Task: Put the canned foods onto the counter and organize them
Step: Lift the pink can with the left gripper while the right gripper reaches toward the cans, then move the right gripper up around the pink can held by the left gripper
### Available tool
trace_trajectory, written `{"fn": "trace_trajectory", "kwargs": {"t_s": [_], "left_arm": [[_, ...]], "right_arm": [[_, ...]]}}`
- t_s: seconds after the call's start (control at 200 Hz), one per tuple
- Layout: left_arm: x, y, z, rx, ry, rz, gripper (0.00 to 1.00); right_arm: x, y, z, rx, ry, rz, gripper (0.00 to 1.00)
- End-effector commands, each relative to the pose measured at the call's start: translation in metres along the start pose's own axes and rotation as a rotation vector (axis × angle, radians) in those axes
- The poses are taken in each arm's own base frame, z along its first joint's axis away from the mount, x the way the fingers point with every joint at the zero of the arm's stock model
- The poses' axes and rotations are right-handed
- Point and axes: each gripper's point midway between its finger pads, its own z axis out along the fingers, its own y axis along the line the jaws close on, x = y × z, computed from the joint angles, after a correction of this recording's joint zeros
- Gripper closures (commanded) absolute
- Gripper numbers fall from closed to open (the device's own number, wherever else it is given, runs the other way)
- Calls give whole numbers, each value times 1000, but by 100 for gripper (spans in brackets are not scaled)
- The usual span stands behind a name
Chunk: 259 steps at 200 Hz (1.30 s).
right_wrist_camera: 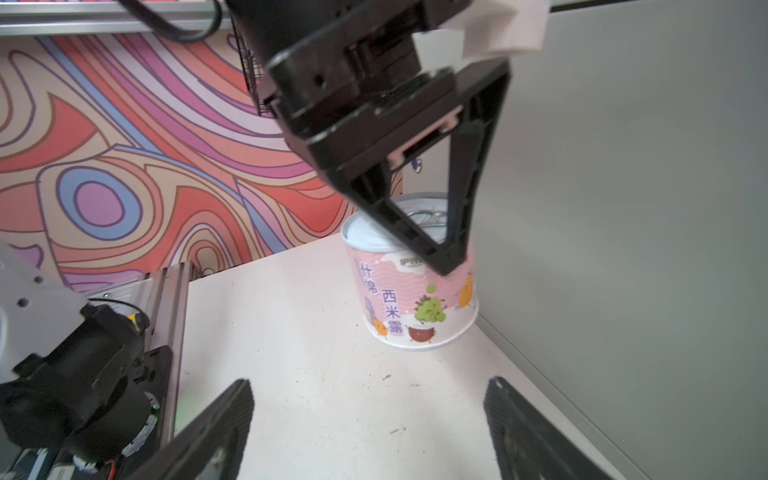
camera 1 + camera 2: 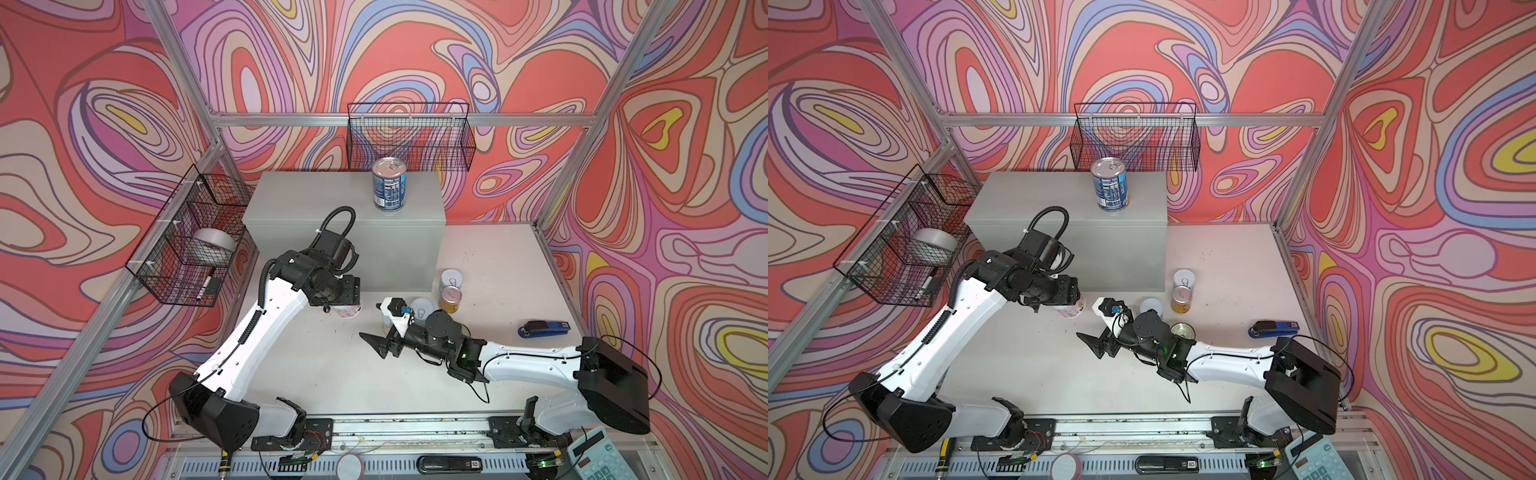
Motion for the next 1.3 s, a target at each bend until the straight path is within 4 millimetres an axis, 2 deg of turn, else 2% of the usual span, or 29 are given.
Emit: {"fn": "trace_trajectory", "kwargs": {"t_s": [0.0,0.12,0.23,0.316,0.441,0.611,0.756,0.866,1.017,1.292], "left_arm": [[-4,-8,-15,29,-8,38,58],[-4,-13,-19,58,-15,27,58],[-3,-12,-19,54,-13,2,58],[-5,-11,-18,50,-15,-6,58],[-5,-22,-19,100,4,18,58],[-9,-8,-23,28,-29,-29,58],[-12,-2,-22,-17,-40,-46,58],[-13,-2,-16,-27,-22,-54,58],[-17,-5,-8,-24,-15,-66,58],[-26,-24,-2,45,20,-81,58]], "right_arm": [[-2,7,5,-72,9,-22,10],[-7,-3,5,-65,-22,19,10],[-9,-18,8,19,-35,24,11],[-11,-17,9,11,-65,16,10],[-11,-14,15,-11,-56,2,10],[-18,-27,17,62,-93,-9,10],[-29,-43,11,167,-174,-27,9],[-32,-42,14,171,-196,-40,8],[-25,-40,25,168,-180,-48,8],[-14,-41,37,188,-177,-67,8]]}}
